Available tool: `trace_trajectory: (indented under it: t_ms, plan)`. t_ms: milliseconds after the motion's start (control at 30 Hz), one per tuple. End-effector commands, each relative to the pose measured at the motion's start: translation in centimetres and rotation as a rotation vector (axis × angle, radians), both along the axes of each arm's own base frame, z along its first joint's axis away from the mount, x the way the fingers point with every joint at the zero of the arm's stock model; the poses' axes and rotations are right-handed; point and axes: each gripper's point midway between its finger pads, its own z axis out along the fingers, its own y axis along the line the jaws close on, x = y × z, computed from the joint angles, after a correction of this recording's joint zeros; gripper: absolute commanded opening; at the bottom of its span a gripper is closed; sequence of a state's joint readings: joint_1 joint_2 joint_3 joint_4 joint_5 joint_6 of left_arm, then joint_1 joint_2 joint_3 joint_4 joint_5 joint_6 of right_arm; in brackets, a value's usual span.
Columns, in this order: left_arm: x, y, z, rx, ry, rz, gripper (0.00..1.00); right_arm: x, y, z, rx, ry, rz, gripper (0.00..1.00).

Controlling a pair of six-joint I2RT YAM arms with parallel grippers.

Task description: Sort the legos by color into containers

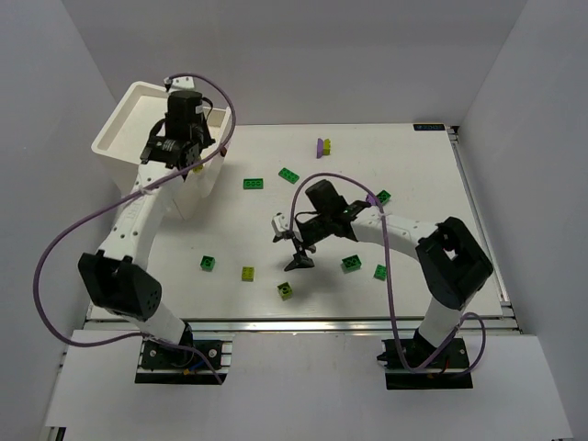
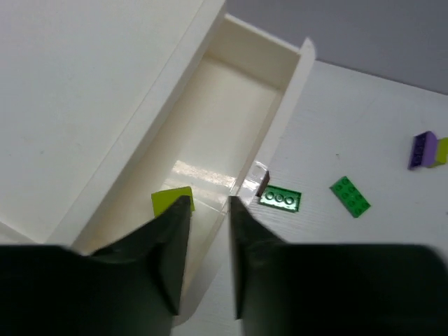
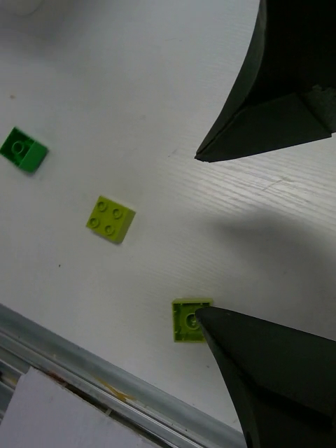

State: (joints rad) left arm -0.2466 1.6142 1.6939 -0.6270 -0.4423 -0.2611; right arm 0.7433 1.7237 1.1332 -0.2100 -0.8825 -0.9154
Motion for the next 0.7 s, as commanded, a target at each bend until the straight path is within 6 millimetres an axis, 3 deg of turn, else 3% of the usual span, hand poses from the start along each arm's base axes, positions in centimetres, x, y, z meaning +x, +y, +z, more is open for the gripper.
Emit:
trace_trajectory:
  t_ms: [0, 33, 67, 100, 167, 200, 267, 300, 467, 500, 567, 667]
  plan:
    - [-4.5, -1.2, 7.8, -0.15, -0.178, -0.089, 0.31, -1.0, 2.6, -0.1, 0.11, -0.123, 0.132, 0.89]
    - [-5.5, -1.2, 8.1, -0.174, -0.192, -0.093, 0.26, -0.9, 3.2, -0.9, 0.099, -0.123, 0.135, 0.89]
    - [-6.4, -1.4, 6.8, -0.21, -0.169, -0.092, 0.23, -1.3, 4.3, -1.0, 0.11, -0.14, 0.145, 0.89]
    - [-8.3, -1.1, 8.1, -0.236, -0.212, -0.093, 0.24, -1.1, 4.6, -1.5, 0.093, -0.14, 0.128, 0.89]
    - [-10.1, -0.7, 6.8, -0.271, -0.191, -0.069, 0.43, -1.0, 6.4, -1.5, 0.113, -0.139, 0.095, 0.88]
    - [-11.9, -0.3, 7.6, -0.286, -0.214, -0.064, 0.5, -0.5, 6.8, -2.3, 0.092, -0.128, 0.066, 0.88]
    - [-13.6, 0.2, 6.2, -0.304, -0.179, -0.038, 0.57, -0.4, 8.0, -2.3, 0.075, -0.086, 0.011, 0.85]
    - [-14.8, 0.6, 6.8, -0.314, -0.204, -0.03, 0.59, -0.3, 8.2, -3.1, 0.054, -0.063, -0.008, 0.83]
    - [-17.9, 2.0, 6.0, -0.318, -0.188, 0.018, 0.63, -0.4, 10.3, -4.4, 0.007, 0.018, -0.118, 0.81]
    - [-18.1, 2.1, 5.9, -0.316, -0.184, 0.022, 0.63, -1.1, 11.0, -5.1, -0.01, 0.019, -0.125, 0.81]
    - [-18.7, 2.4, 5.6, -0.31, -0.176, 0.03, 0.64, 0.1, 11.3, -5.3, -0.022, 0.028, -0.18, 0.81]
    - [-19.0, 2.5, 5.6, -0.307, -0.175, 0.029, 0.64, -0.4, 11.9, -6.5, -0.048, 0.041, -0.188, 0.8]
